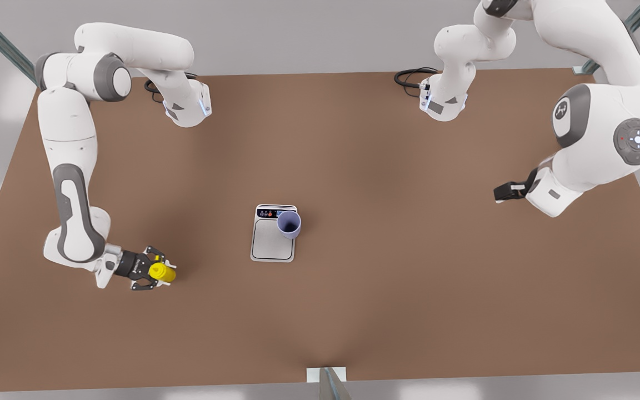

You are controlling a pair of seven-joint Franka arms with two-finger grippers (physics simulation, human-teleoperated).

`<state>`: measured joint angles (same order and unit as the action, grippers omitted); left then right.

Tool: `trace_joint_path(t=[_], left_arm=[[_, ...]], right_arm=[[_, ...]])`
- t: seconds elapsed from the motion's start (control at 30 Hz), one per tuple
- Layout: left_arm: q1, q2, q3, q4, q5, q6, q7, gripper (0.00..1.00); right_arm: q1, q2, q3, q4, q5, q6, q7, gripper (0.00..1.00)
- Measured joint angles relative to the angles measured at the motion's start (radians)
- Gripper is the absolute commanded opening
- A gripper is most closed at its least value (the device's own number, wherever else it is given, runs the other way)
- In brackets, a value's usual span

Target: Move cup to the weight, pick up sauce bottle, pour sauce

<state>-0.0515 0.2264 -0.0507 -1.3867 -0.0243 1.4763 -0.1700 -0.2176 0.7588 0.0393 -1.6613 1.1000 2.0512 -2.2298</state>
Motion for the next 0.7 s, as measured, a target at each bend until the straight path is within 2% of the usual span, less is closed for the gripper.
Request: trace_joint_path(t=[0.6, 0.7], left_arm=[[-0.01, 0.012, 0.014, 0.008, 0.006, 0.026, -0.033, 1.0], [-0.008, 0.017, 0.017, 0.006, 0.006, 0.034, -0.03, 1.0]], right_arm=[[0.0, 0.037, 0.007, -0.003, 0.1, -0.044, -0.138, 0.53], [0.0, 0.037, 0.007, -0.003, 0.101, -0.045, -0.138, 0.56]])
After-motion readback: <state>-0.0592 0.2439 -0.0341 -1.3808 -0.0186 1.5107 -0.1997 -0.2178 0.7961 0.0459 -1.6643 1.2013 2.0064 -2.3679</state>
